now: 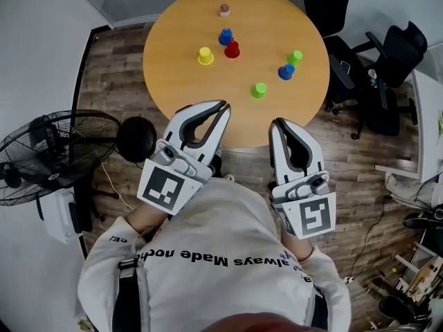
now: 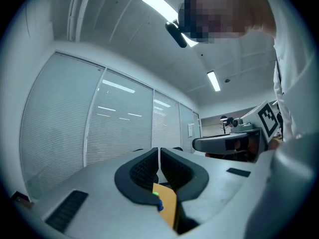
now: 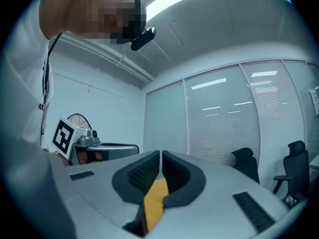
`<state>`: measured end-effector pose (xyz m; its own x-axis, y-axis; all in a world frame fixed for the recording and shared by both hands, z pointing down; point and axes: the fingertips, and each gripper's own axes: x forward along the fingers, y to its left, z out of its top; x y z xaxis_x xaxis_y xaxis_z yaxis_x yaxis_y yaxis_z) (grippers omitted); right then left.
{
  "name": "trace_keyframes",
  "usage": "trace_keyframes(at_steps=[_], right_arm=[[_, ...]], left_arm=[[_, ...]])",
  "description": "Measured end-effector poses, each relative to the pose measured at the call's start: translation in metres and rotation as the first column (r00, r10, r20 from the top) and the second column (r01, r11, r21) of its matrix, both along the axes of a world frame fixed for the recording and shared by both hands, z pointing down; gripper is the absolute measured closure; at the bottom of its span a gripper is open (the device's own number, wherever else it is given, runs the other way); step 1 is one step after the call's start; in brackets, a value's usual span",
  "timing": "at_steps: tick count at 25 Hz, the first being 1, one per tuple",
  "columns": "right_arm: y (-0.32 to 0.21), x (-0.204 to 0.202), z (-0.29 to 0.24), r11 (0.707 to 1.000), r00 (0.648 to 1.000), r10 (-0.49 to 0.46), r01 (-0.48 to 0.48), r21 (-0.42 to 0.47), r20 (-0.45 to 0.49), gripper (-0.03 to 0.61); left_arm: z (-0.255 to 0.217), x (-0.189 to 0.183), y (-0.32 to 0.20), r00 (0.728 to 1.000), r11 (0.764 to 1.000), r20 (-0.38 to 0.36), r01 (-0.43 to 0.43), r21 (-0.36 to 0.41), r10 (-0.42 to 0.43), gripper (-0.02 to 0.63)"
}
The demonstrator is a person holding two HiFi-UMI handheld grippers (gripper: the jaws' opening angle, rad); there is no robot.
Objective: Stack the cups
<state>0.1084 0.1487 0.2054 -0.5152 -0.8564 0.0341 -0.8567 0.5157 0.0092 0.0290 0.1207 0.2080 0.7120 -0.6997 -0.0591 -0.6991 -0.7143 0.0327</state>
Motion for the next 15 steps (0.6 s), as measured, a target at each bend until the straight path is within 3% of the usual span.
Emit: trace_keyframes(at_steps=[15], right_arm=[[-0.112, -0.037, 0.003, 1.0, 1.0, 0.022, -0.022, 0.004, -0.012, 0.54]], left_arm=[[0.007, -0.034, -0.11, 1.0, 1.0, -0.007, -0.026, -0.007, 0.026, 0.578]])
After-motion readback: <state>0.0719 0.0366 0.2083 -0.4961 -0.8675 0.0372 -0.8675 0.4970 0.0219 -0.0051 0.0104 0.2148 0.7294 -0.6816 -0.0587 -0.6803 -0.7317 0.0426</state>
